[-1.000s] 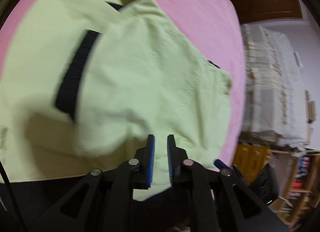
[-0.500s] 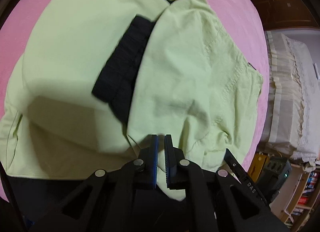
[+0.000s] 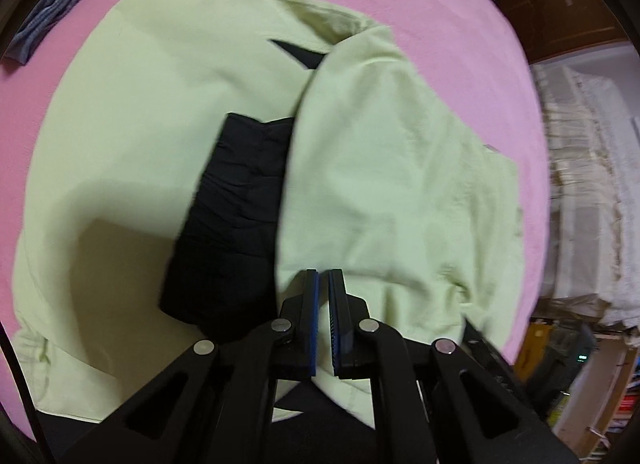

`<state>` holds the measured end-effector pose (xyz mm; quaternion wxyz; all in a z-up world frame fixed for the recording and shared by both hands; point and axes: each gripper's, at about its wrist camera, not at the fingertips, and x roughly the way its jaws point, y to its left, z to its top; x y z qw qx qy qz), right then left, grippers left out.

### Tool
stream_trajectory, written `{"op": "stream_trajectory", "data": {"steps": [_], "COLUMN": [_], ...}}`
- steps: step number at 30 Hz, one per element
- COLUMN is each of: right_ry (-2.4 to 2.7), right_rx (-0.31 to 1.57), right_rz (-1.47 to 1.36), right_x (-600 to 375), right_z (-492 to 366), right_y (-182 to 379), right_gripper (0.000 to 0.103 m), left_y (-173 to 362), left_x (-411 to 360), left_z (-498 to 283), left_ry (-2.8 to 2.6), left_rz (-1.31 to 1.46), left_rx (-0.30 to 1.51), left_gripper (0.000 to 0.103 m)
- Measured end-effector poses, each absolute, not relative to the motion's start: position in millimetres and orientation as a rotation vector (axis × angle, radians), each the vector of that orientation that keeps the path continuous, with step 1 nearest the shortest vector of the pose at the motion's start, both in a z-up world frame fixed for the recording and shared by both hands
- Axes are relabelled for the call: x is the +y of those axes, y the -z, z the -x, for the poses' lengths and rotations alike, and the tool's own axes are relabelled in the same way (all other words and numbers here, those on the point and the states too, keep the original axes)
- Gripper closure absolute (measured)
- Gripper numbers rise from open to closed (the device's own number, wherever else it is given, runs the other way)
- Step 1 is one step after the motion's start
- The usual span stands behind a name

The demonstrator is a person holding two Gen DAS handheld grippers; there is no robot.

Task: Fold large clothes

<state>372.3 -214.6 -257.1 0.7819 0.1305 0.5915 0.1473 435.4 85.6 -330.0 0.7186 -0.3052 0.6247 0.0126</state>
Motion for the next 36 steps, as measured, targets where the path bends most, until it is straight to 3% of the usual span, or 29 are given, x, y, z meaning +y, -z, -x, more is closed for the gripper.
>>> {"op": "stream_trajectory", "data": {"steps": [6,14,24,36], "right_ry": [-0.255,-0.335,-0.365,0.015], "right_rx": [1.303,1.159,1.241,1.138], "right_rz": [-0.306,-0.228,-0.315,-0.430], "right_x": [-228,-213,-147,-241], "right_z": [-364,-329,-320,-282], "right_y": [247,193,241,240], "right_gripper": [0.093,0.093,0.100,0.103], "left_y": [319,279,334,328], "left_x": [93,57,21,105], "left_z": [-430,-418,-437,-402], "left_ry": [-0.085,0.349,0.283,0.209], "left_rz": [0.537,0.497,0.394,0.469], "left_rx": [1.380,1.332,1.420,1.355], "left_gripper": [0.100,0.098,0.098,0.099]}}
